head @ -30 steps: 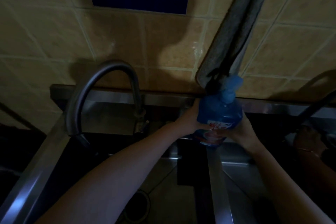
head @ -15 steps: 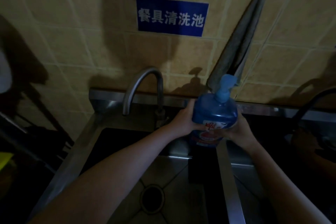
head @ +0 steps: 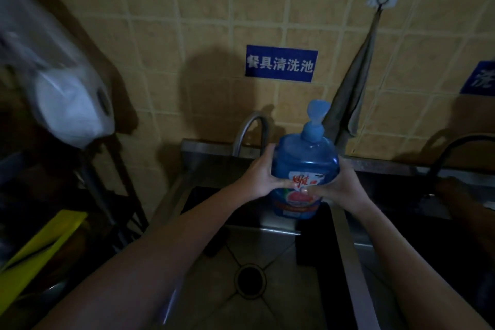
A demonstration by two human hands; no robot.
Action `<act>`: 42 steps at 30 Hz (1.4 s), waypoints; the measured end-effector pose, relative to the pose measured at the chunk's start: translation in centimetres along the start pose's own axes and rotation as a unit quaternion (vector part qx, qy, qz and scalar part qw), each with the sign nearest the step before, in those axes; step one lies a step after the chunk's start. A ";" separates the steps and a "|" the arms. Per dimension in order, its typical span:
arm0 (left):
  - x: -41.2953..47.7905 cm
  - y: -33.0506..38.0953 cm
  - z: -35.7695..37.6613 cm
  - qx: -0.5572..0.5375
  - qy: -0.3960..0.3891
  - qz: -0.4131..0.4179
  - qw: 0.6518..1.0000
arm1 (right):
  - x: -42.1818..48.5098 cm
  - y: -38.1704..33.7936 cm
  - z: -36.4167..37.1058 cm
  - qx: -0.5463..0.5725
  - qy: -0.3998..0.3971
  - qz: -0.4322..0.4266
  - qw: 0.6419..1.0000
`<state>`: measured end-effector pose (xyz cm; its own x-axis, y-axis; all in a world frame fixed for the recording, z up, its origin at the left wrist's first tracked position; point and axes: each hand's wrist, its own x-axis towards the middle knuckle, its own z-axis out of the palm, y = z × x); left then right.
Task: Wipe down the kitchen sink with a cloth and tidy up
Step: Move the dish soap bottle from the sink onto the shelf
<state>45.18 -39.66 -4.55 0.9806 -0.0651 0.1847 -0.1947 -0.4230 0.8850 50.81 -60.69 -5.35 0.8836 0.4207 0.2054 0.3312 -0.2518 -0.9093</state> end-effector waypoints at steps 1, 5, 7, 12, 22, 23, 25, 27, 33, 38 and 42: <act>-0.8 0.4 -0.6 -0.002 0.011 0.003 1.000 | -0.3 -0.9 0.5 0.006 -0.005 -0.006 1.000; -4.2 2.1 -3.5 0.021 0.060 0.025 0.998 | -1.2 -4.4 2.9 0.006 -0.016 -0.041 0.999; -5.8 2.8 -5.2 0.017 0.078 0.027 0.996 | -1.3 -6.2 4.3 0.003 -0.024 -0.056 0.998; -9.9 4.4 -10.1 0.038 0.113 0.018 0.993 | -1.1 -10.4 8.6 0.019 -0.066 -0.070 0.995; -18.7 6.0 -20.1 0.110 0.214 -0.045 0.970 | -0.1 -18.2 18.9 0.040 -0.158 -0.152 0.975; -19.7 6.1 -21.0 0.116 0.224 -0.046 0.967 | -0.1 -19.0 19.9 0.047 -0.169 -0.157 0.972; -21.8 6.3 -22.8 0.125 0.240 -0.056 0.961 | -0.3 -20.5 22.1 0.063 -0.198 -0.165 0.964; -23.9 6.5 -24.5 0.142 0.262 -0.065 0.953 | -0.4 -22.0 24.3 0.081 -0.233 -0.177 0.953; -31.2 6.7 -29.1 0.192 0.348 -0.066 0.915 | -1.6 -26.4 31.4 0.126 -0.310 -0.217 0.917; -37.7 6.8 -32.1 0.164 0.404 -0.087 0.896 | -3.7 -30.6 37.6 0.133 -0.363 -0.263 0.884; -42.1 7.1 -34.6 0.183 0.441 -0.112 0.871 | -5.2 -33.0 42.5 0.166 -0.388 -0.259 0.869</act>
<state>1.82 -8.66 8.73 0.5644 0.7083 0.4239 0.1784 -0.6061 0.7751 21.27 -17.54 8.24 0.1121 0.8959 0.4299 0.3903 0.3581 -0.8482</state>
